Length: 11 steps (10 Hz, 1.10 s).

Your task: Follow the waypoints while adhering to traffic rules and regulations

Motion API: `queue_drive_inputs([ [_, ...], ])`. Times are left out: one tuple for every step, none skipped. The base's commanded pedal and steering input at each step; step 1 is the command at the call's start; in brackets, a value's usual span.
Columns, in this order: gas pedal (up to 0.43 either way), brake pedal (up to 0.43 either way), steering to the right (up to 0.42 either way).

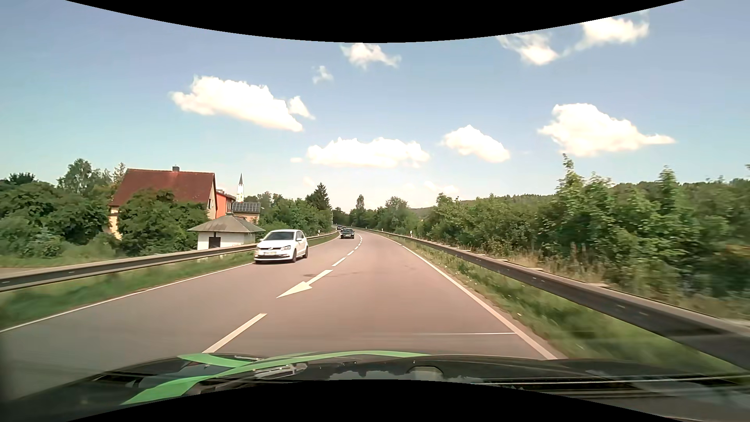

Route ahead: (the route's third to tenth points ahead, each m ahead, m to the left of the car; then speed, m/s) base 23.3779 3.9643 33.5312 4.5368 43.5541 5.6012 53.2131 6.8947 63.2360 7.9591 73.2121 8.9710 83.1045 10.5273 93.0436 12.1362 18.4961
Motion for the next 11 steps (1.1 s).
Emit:
queue_drive_inputs([
  [0.189,0.0,-0.015],
  [0.189,0.0,-0.015],
  [0.189,0.0,-0.015],
  [0.177,0.0,-0.015],
  [0.169,0.0,-0.015],
  [0.169,0.0,-0.015],
  [0.169,0.0,-0.015],
  [0.169,0.0,-0.015],
  [0.157,0.0,-0.015],
  [0.15,0.0,-0.013],
  [0.157,0.0,-0.011],
])
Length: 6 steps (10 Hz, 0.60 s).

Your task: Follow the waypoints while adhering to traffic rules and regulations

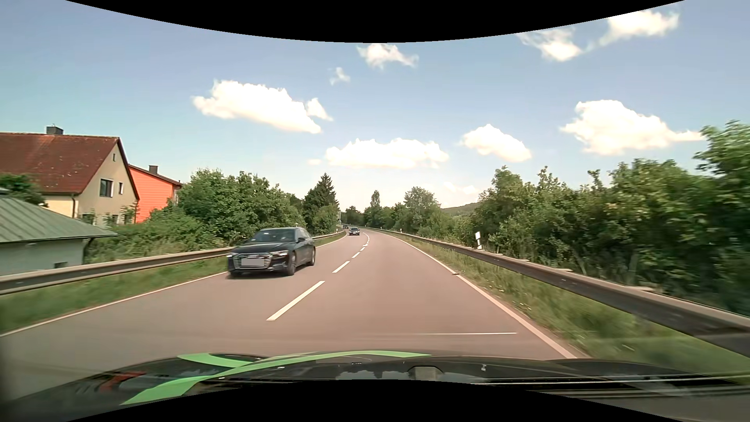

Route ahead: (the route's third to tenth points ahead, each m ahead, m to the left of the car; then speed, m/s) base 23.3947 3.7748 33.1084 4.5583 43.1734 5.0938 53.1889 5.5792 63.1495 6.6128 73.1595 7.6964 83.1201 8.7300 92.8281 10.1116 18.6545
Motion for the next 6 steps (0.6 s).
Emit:
queue_drive_inputs([
  [0.169,0.0,-0.011],
  [0.169,0.0,-0.011],
  [0.169,0.0,-0.011],
  [0.177,0.0,-0.011],
  [0.189,0.0,-0.011],
  [0.197,0.0,-0.01],
])
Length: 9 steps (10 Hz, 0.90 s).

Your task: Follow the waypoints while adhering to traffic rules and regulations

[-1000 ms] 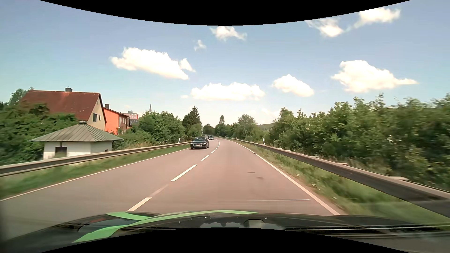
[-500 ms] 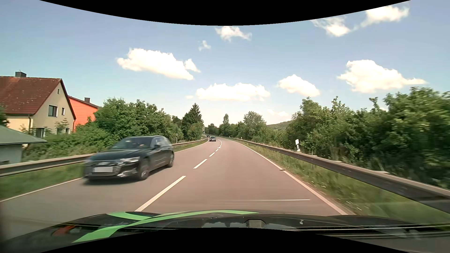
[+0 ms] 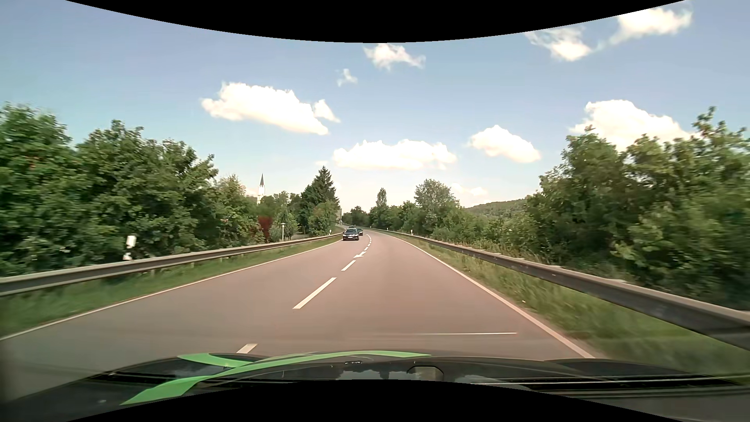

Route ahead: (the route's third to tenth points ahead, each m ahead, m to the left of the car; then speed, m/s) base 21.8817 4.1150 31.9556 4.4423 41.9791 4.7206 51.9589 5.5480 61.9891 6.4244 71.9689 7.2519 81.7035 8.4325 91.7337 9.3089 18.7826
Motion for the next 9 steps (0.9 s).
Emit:
queue_drive_inputs([
  [0.209,0.0,-0.011],
  [0.209,0.0,-0.01],
  [0.22,0.0,-0.01],
  [0.22,0.0,-0.011],
  [0.22,0.0,-0.01],
  [0.22,0.0,-0.011],
  [0.22,0.0,-0.01],
  [0.22,0.0,-0.011],
  [0.228,0.0,-0.01],
])
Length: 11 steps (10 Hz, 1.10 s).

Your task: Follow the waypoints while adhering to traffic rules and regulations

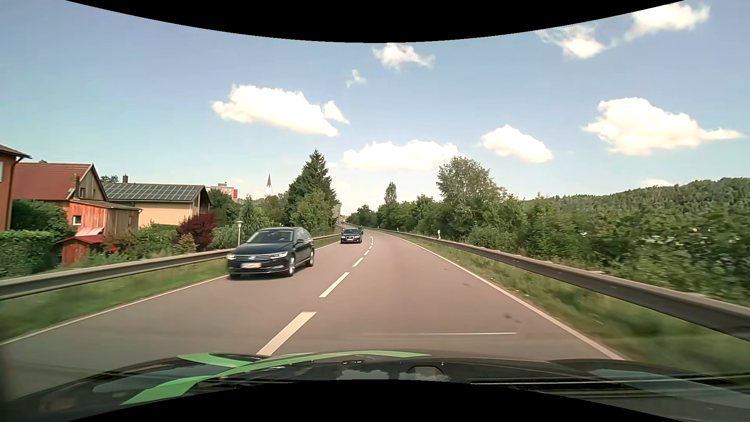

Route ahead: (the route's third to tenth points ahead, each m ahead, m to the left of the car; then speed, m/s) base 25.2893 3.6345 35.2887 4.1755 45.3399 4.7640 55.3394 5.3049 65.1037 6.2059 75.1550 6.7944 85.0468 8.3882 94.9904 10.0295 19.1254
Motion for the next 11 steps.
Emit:
queue_drive_inputs([
  [0.24,0.0,-0.01],
  [0.248,0.0,-0.011],
  [0.248,0.0,-0.008],
  [0.248,0.0,-0.004],
  [0.248,0.0,-0.004],
  [0.22,0.0,-0.004],
  [0.189,0.0,-0.004],
  [0.189,0.0,-0.004],
  [0.189,0.0,-0.005],
  [0.189,0.0,-0.006],
  [0.197,0.0,-0.006],
])
